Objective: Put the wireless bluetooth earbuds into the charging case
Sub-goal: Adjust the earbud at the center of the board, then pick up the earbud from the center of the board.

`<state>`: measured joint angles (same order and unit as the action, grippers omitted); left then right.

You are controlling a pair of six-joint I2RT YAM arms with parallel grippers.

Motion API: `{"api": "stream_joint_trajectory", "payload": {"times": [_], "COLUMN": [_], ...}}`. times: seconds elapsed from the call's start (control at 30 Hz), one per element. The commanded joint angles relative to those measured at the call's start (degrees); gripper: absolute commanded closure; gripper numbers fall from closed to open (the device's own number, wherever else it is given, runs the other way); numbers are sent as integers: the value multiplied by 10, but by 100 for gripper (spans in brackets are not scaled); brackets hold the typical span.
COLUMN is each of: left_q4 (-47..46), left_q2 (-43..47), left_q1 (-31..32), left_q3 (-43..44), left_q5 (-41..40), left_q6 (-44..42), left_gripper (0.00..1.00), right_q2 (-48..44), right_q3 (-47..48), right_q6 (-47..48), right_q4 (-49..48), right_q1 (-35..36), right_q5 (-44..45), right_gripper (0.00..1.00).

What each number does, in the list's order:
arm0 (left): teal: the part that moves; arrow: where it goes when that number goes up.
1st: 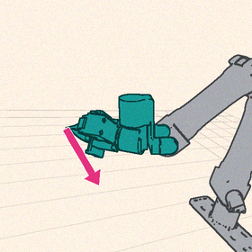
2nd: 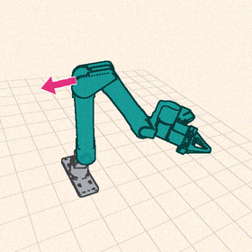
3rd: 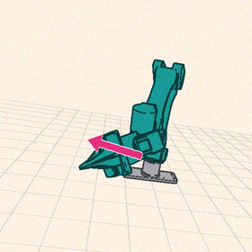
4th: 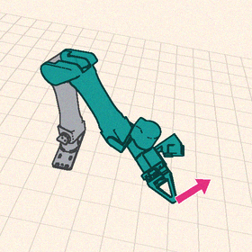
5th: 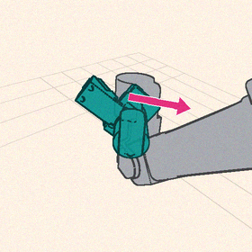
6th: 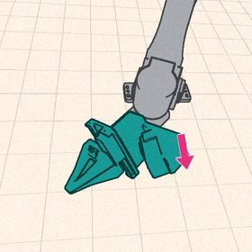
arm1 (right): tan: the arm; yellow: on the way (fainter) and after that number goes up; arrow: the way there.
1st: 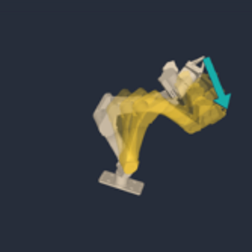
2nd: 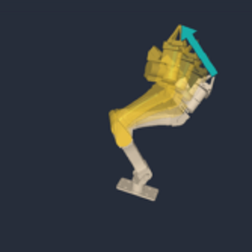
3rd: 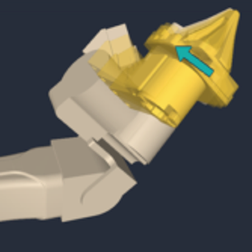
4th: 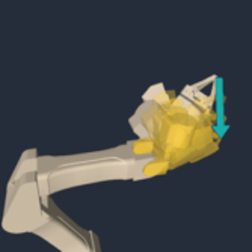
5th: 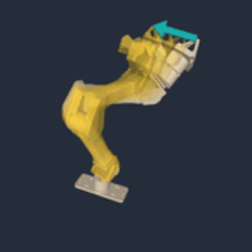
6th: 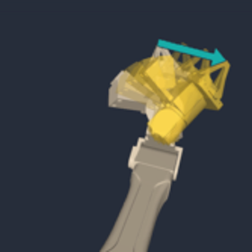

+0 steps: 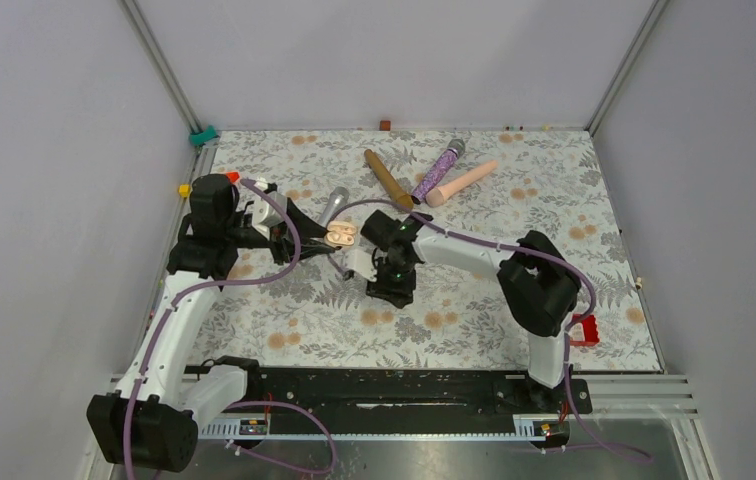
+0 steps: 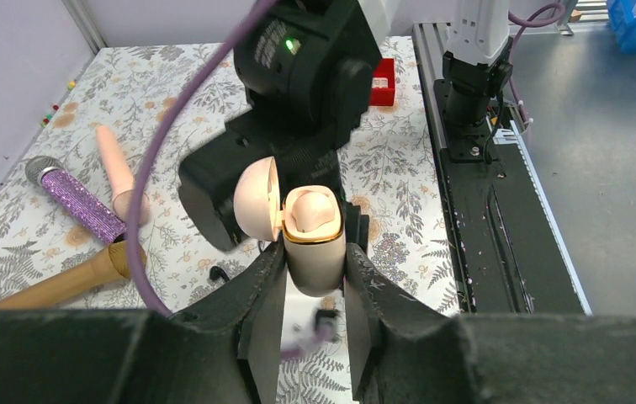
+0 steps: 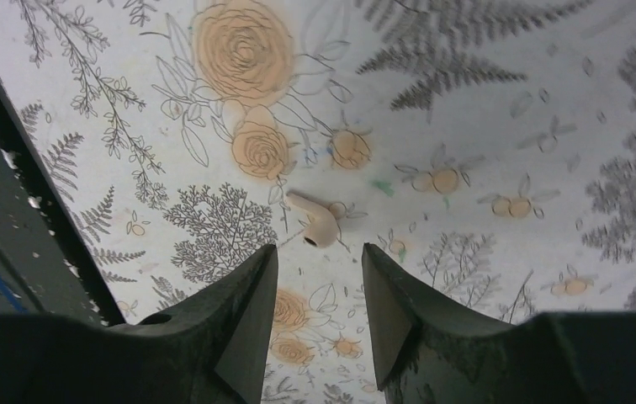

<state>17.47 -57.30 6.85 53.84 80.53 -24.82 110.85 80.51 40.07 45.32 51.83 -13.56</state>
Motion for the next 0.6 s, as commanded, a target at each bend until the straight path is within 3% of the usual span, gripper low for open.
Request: {"api": "stream_joint_trajectory", "payload": {"times": [0.0,0.2,0.57], "left_q4": [-20,-20,-21], "left_q2": [14,14,13], "left_q1": [1,1,1], "left_q3": [-1,-1,1], "left_q5": [5,5,1], "left_q6": [-15,-15,-12], "left_gripper": [100,100,100], "right_q2": [-73,-91,-12], "right_q3": [-22,-74,-62], "right_q6": [-144,-241,-309], "right_q4": [-24,-74,-83], "right_q1": [-63,-128,-139], "right_q5": [-69,-154,-222], "right_gripper": [50,50,50]}}
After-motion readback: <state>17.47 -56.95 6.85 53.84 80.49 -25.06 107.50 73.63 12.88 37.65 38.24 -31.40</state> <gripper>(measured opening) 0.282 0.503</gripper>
